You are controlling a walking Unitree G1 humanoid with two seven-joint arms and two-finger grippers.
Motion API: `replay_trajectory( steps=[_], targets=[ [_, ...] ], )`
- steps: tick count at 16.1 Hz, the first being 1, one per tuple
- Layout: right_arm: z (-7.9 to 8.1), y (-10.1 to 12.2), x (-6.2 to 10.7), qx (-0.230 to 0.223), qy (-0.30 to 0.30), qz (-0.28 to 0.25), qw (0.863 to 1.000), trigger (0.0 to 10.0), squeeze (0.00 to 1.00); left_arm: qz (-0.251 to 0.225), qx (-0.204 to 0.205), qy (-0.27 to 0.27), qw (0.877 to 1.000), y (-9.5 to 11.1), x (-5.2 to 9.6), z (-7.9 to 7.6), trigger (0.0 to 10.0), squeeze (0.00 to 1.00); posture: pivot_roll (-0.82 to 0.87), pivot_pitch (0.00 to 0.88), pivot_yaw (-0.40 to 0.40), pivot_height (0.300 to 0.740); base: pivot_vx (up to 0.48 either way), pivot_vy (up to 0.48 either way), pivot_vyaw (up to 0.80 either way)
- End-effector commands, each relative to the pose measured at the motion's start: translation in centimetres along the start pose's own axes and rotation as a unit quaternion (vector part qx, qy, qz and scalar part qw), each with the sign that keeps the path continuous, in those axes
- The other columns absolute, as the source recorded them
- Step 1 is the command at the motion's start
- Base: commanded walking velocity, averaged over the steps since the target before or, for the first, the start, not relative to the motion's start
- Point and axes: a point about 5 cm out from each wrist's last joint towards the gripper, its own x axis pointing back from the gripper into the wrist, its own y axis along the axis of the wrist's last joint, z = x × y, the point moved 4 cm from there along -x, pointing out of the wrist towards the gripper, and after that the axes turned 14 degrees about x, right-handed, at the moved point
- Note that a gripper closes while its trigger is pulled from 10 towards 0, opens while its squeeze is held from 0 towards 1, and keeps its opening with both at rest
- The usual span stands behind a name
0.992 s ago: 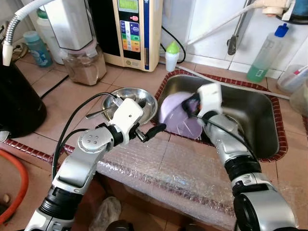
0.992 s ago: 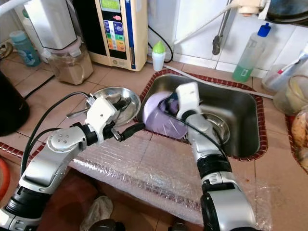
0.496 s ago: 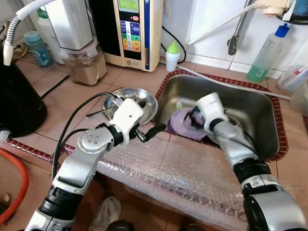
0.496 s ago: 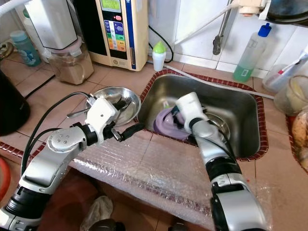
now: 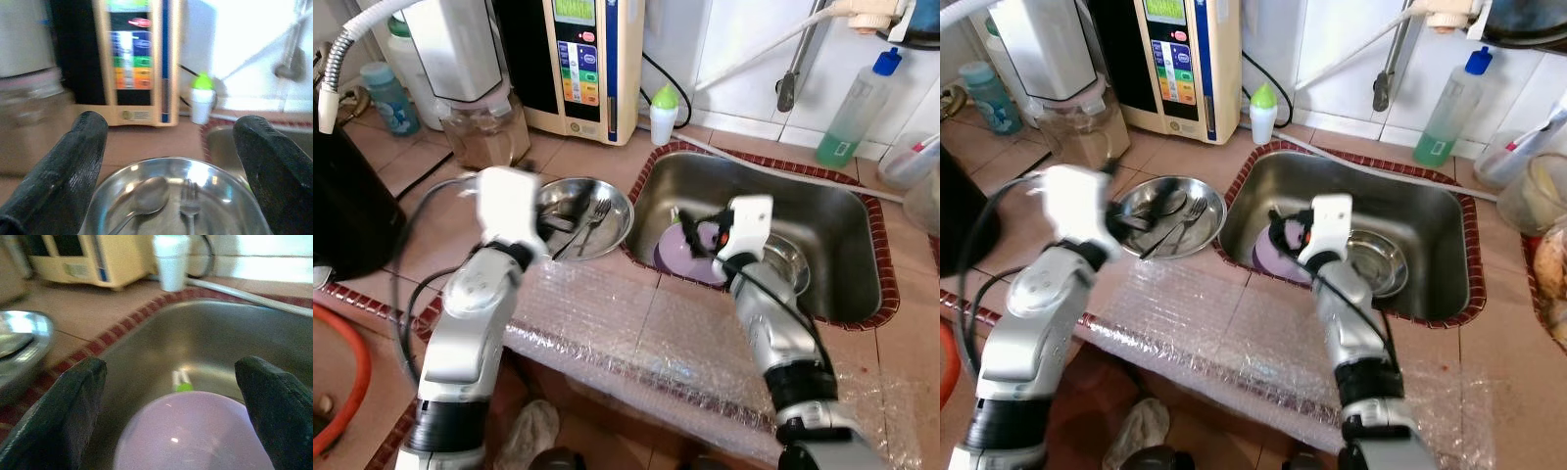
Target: Kitchen organization
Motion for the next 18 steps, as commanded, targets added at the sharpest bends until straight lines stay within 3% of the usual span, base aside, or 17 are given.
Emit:
replay_trajectory(
  steps=[1,2,3,4,9,10,11,13,16,17,18],
  targets=[
    [1.1,1.4,0.0,0.002,0.032,-0.024,0.999,10.0,1.0,-0.023,0.007,0.03,0.999,0.5,0.6,0.6,10.0,1.0,0.03,0.0,0.003,0.74,0.0,0.0,0.0],
    [1.7,1.4,0.1,0.006,0.05,-0.025,0.998,10.0,1.0,-0.036,0.015,0.062,0.997,0.6,1.1,1.3,10.0,1.0,0.03,0.0,0.001,0.74,0.0,0.0,0.0],
    [2.1,1.5,0.3,0.007,0.063,-0.026,0.998,10.0,0.18,-0.048,0.031,0.093,0.994,0.7,1.5,2.1,10.0,0.53,0.03,0.0,-0.001,0.74,0.0,0.0,0.0],
    [2.2,1.4,0.4,0.007,0.069,-0.024,0.997,10.0,0.0,-0.058,0.039,0.112,0.991,0.7,2.0,2.6,10.0,0.0,0.04,0.0,-0.005,0.74,0.0,0.0,0.0],
    [3.5,1.0,0.7,0.019,0.099,-0.009,0.995,10.0,0.0,-0.041,0.072,0.208,0.975,-1.2,4.0,5.7,10.0,0.0,0.04,0.0,-0.006,0.74,0.0,0.0,0.0],
    [3.8,1.0,0.8,0.02,0.105,-0.009,0.994,10.0,0.0,-0.037,0.081,0.212,0.973,-1.4,4.1,5.8,10.0,0.0,0.04,0.0,-0.005,0.74,0.0,0.0,0.0],
    [4.6,1.2,1.1,0.024,0.131,-0.01,0.991,10.0,0.0,-0.015,0.125,0.224,0.966,-2.6,4.0,5.9,10.0,0.0,0.04,0.0,0.0,0.74,0.0,0.0,0.0],
    [5.0,1.3,1.2,0.026,0.144,-0.014,0.989,10.0,0.0,-0.005,0.139,0.219,0.966,-3.1,3.9,5.7,10.0,0.0,0.04,0.0,0.0,0.74,0.0,0.0,0.0],
    [5.7,1.4,1.4,0.035,0.173,-0.014,0.984,10.0,0.0,0.021,0.197,0.209,0.958,-4.5,3.4,5.0,10.0,0.0,0.03,0.0,0.004,0.74,0.0,0.0,0.0],
    [5.7,1.3,1.4,0.039,0.174,-0.011,0.984,10.0,0.0,0.029,0.212,0.203,0.956,-4.8,3.1,4.8,5.7,0.0,0.03,0.0,0.004,0.74,0.0,0.0,0.0],
    [5.7,1.3,1.4,0.04,0.174,-0.01,0.984,10.0,0.0,0.032,0.222,0.202,0.953,-5.0,3.0,4.7,2.5,0.0,0.03,0.0,0.004,0.74,0.0,0.0,0.0]
  ],
)
